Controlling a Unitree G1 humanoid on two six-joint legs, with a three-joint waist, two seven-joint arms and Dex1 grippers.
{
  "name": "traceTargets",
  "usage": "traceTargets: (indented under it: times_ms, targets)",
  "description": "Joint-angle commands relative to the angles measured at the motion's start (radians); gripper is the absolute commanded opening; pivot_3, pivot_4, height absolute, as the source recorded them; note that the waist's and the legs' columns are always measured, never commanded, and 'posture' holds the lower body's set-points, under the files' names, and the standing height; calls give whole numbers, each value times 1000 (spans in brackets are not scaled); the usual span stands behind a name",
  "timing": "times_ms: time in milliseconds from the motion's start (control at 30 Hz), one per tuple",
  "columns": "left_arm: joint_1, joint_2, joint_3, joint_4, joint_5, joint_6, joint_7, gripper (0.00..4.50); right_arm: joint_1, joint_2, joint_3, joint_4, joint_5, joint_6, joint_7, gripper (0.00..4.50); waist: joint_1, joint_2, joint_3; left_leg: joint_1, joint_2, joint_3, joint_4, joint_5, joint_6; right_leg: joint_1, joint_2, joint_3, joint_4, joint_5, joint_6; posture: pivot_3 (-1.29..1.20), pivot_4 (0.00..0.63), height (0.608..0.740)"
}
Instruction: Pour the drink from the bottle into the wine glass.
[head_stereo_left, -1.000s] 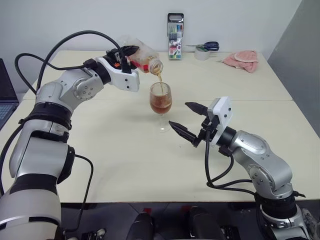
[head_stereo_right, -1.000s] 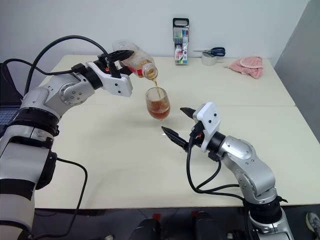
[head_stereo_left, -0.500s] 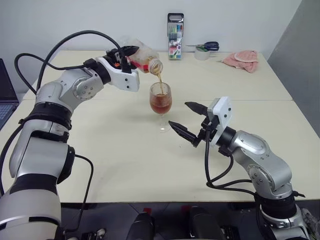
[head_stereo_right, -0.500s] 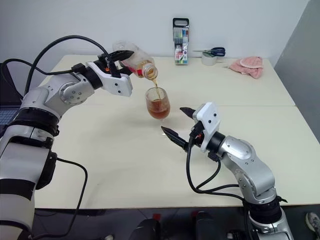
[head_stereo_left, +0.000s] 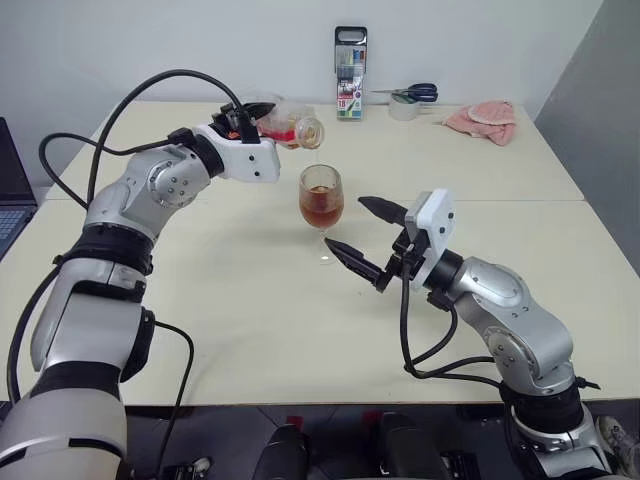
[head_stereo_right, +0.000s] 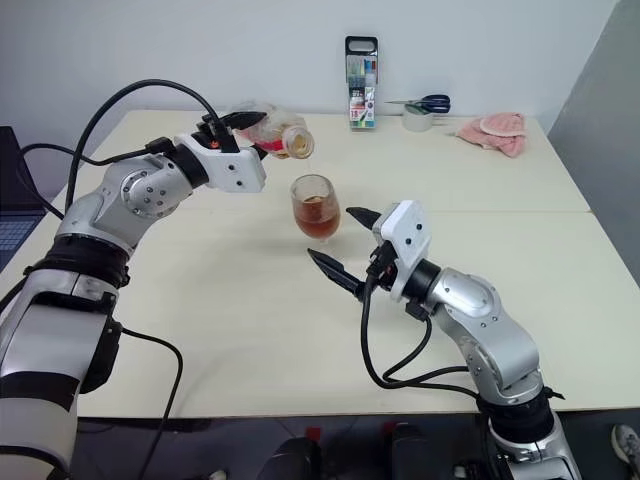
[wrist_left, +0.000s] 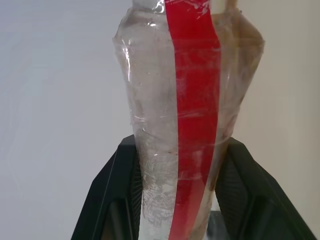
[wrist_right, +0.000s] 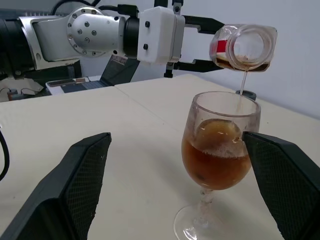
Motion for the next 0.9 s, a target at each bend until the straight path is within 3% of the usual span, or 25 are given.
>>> traceTargets:
  times_ms: [33,333,467,667,900]
  targets:
    - [30,-14,82,-96,-107,101,-45,1656,-35,-4,2,-9,-3,-23,16,4500,-1,0,0,0,0,0,0,0,0,0,0,0,0,0,0,0,150,740]
    - [260,-133,347,-404,-491,633,-149,1654,-95,-112,49,-37,-3,35,132,4500,-7,0,0,0,1,0,1,0,0,0,0,1,1,0,0,0,150,740]
    - [384,-170,443,-541,-619,816,-151,1654,-138,-147,47,-42,33,159,139,4500,-6,0,0,0,1,-1,1,1,-1,0,0,0,1,0,0,0,150,740]
    - [545,-219,573,-635,-789,879,-168,1654,-191,-142,47,-4,42,194,141,4500,-2,0,0,0,1,-1,1,1,-2,0,0,0,0,0,0,0,150,740]
    - [641,-224,600,-602,-782,816,-153,1654,-209,-136,70,-1,41,199,160,4500,5,-1,-1,0,0,-1,2,1,-2,1,-1,0,0,0,0,0,150,740]
